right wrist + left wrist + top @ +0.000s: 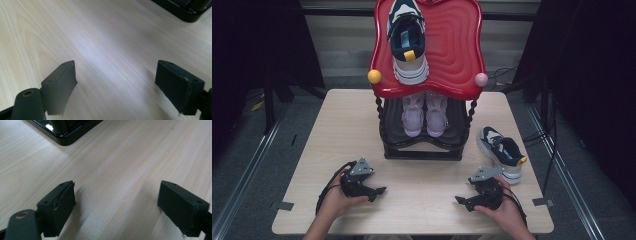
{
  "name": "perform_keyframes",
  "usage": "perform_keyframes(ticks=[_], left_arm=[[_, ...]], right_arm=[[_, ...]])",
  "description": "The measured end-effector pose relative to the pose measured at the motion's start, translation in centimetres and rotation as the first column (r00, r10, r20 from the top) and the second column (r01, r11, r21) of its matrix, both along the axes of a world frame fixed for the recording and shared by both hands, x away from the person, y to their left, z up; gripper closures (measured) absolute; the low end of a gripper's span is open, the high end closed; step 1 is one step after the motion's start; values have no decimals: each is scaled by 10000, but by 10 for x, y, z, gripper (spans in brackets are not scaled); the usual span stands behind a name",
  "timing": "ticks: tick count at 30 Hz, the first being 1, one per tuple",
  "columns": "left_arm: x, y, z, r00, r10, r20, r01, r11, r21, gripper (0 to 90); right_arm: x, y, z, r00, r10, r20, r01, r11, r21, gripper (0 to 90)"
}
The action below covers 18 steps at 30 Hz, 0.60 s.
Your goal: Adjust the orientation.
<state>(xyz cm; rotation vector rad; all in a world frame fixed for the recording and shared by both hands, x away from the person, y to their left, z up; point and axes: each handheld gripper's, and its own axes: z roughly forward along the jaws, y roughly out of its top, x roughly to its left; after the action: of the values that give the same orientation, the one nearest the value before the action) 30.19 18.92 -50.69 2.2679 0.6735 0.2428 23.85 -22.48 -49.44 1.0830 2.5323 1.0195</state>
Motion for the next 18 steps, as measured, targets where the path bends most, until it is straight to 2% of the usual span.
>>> perform_keyframes(ticks=[4, 8, 18], left_arm=[[0, 1, -2, 9999, -67, 133, 69, 9999, -115, 128], [0, 1, -2, 9999, -96, 92, 97, 9999, -111, 116], [1, 1, -2, 9999, -125, 95, 125, 9999, -89, 112]], right_arm=[[-2, -5, 8, 9999, 138, 47, -138, 9998, -135, 174], [-3, -11, 13, 9998, 218, -29, -218, 9997, -71, 180], [-19, -34, 14, 9997, -198, -168, 196, 9998, -100, 181]])
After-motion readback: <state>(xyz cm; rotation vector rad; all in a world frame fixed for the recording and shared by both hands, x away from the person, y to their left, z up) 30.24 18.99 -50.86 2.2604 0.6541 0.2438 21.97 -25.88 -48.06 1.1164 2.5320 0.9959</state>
